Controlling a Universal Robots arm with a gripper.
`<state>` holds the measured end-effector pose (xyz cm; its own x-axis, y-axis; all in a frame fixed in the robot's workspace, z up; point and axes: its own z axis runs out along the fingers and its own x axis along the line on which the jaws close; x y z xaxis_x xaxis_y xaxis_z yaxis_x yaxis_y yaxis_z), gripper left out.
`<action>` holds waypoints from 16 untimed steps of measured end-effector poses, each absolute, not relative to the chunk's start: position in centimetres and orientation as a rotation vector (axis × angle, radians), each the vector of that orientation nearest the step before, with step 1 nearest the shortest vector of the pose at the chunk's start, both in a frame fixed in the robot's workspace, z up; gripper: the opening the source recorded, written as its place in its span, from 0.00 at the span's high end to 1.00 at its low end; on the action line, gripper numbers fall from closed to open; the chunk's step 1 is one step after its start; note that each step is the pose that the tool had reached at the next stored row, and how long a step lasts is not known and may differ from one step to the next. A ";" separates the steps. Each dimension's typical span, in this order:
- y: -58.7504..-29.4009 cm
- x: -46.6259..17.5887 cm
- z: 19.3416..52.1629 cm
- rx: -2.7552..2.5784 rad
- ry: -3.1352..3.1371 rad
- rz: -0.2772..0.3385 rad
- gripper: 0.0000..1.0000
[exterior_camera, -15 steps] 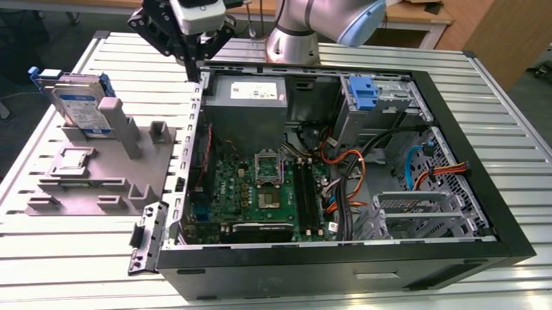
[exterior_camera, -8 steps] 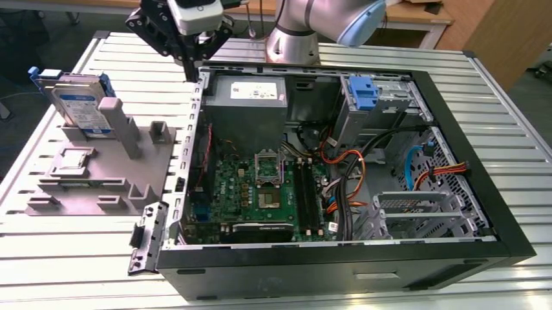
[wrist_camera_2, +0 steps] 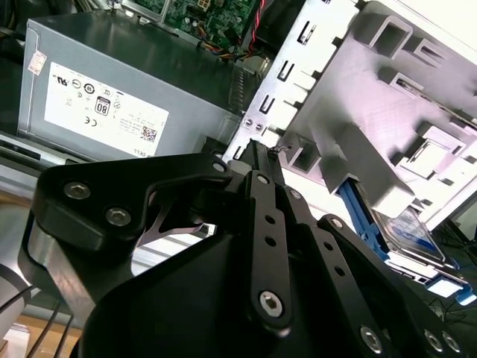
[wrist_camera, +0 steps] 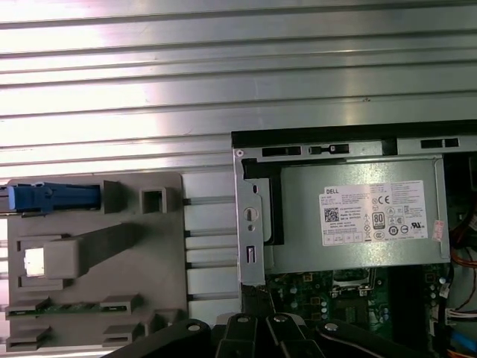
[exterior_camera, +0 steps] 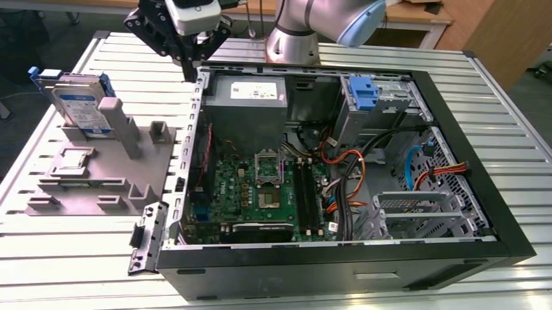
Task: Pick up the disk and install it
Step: 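Reach for the disk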
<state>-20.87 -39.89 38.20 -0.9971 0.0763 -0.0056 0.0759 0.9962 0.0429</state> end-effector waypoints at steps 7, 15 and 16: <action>-39.9 -21.0 38.2 0.119 3.133 0.067 0.90; -39.9 -21.3 38.1 0.120 3.134 0.067 0.90; -39.9 -21.3 38.1 0.120 3.135 0.067 0.90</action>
<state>-21.29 -39.89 38.12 -0.9971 0.0763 -0.0023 0.0761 0.9962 0.0427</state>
